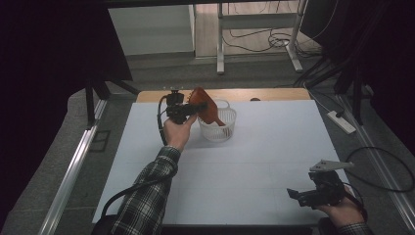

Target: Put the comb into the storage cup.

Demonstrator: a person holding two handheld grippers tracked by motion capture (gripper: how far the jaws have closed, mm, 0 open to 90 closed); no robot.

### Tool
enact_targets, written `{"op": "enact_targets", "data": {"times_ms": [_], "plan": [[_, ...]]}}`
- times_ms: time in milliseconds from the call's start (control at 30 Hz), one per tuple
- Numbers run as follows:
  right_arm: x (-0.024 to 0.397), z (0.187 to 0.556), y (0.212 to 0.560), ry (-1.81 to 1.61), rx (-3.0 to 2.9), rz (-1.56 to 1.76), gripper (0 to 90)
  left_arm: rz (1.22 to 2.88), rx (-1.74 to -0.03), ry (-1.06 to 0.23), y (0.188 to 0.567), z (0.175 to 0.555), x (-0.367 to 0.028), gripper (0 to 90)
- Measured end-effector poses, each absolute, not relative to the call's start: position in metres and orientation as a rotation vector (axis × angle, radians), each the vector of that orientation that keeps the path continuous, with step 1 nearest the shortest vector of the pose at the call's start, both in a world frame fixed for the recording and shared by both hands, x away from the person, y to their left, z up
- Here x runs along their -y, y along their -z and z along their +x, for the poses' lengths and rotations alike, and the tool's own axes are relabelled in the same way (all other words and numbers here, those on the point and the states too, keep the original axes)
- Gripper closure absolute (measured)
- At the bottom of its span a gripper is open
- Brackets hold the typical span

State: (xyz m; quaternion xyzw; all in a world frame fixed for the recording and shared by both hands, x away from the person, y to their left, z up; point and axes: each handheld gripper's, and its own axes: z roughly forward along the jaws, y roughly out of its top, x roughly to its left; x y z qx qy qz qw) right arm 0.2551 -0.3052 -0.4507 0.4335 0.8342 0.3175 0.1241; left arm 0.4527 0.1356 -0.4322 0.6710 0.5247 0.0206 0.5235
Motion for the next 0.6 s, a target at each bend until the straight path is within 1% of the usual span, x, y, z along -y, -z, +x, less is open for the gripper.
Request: {"op": "enact_targets", "data": {"times_ms": [300, 600], "plan": [[0.305, 0.2553, 0.4509, -0.922, -2.433, 1.266, 1.2, 1.573, -1.289, -0.022, 0.439, 0.4544, -0.1409, 48.2], [0.3046, 0.2555, 0.4509, -0.918, -2.436, 1.266, 1.2, 1.584, -1.298, -0.012, 0.4422, 0.4561, -0.1459, 43.8]]}}
